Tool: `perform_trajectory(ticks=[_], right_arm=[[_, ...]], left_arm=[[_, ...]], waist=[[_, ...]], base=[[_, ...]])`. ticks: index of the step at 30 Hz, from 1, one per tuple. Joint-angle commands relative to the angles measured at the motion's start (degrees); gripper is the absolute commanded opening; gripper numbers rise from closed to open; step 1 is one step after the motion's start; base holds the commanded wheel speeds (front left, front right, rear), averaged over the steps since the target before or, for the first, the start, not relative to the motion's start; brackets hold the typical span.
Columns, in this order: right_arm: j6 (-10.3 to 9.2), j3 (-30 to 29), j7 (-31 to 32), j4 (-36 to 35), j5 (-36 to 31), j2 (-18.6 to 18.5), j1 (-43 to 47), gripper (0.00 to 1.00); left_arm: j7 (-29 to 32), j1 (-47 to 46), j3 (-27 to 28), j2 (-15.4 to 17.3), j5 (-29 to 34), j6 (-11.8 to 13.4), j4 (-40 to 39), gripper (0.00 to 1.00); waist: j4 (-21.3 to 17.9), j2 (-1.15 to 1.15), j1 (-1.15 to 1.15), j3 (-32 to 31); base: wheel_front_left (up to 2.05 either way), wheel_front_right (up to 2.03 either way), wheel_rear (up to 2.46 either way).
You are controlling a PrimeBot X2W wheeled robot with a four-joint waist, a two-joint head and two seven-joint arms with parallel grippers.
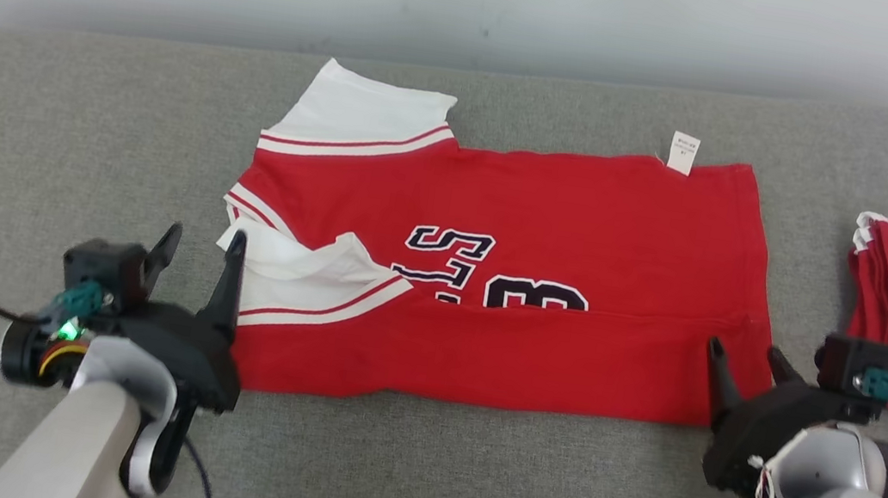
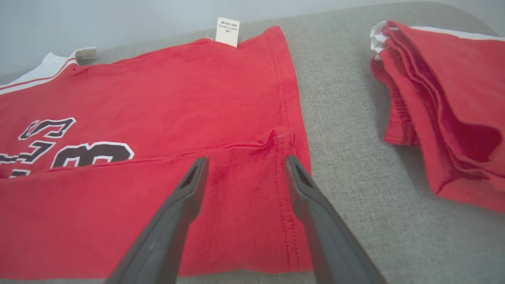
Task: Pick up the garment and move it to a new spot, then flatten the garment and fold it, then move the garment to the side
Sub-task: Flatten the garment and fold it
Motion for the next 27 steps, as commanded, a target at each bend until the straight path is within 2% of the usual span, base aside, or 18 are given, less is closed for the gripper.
perform_trajectory(ticks=[1, 6, 12, 20, 24, 25, 26, 27], right_arm=[[-0.15, -0.4, 0.5, -0.6, -0.3, 0.0, 1.5, 1.0], [-0.15, -2.1, 3.9, -4.1, -1.5, 0.0, 5.9, 1.0], [-0.15, -2.7, 8.5, -7.5, -1.9, 0.0, 8.7, 1.0], [-0.15, -2.9, 14.1, -8.4, -2.8, 0.0, 7.3, 1.0], [-0.15, -3.4, 15.9, -7.6, -3.7, 0.0, 5.5, 1.0], [-0.15, -3.7, 16.7, -7.3, -3.9, 0.0, 5.0, 1.0], [-0.15, -3.6, 17.5, -7.0, -4.1, 0.0, 4.5, 1.0], [-0.15, -3.7, 18.2, -6.8, -4.3, 0.0, 3.9, 1.0]], left_arm=[[-0.5, 1.5, 0.1, 0.7, 0.7, 0.1, -0.3, 1.0], [0.3, 7.2, -1.2, 2.4, 1.2, 1.3, -2.5, 1.0], [5.2, 12.0, -3.2, 4.4, 1.9, 2.7, -5.3, 1.0], [11.5, 12.8, -5.3, 5.9, 2.3, 3.6, -6.0, 1.0], [12.6, 12.1, -5.8, 5.8, 2.4, 3.8, -6.0, 1.0], [13.1, 12.0, -6.0, 5.6, 2.2, 3.7, -5.9, 0.93], [13.4, 11.8, -6.2, 5.6, 2.3, 3.7, -5.8, 0.34], [13.6, 11.6, -6.4, 5.5, 2.3, 3.7, -5.8, 0.1]], waist=[[0.3, 0.0, 0.0, -1.0], [0.5, 0.0, 0.0, -2.7], [0.7, 0.0, 0.0, -3.2], [0.3, 0.0, 0.0, -2.2], [0.1, 0.0, 0.0, -1.6], [0.1, 0.0, 0.0, -1.5], [0.1, 0.0, 0.0, -1.3], [0.1, 0.0, 0.0, -1.2]], base=[[0.0, 0.0, 0.0], [0.0, 0.0, 0.0], [0.0, 0.0, 0.0], [0.0, 0.0, 0.0], [0.0, 0.0, 0.0], [0.0, 0.0, 0.0], [0.0, 0.0, 0.0], [0.0, 0.0, 0.0]])
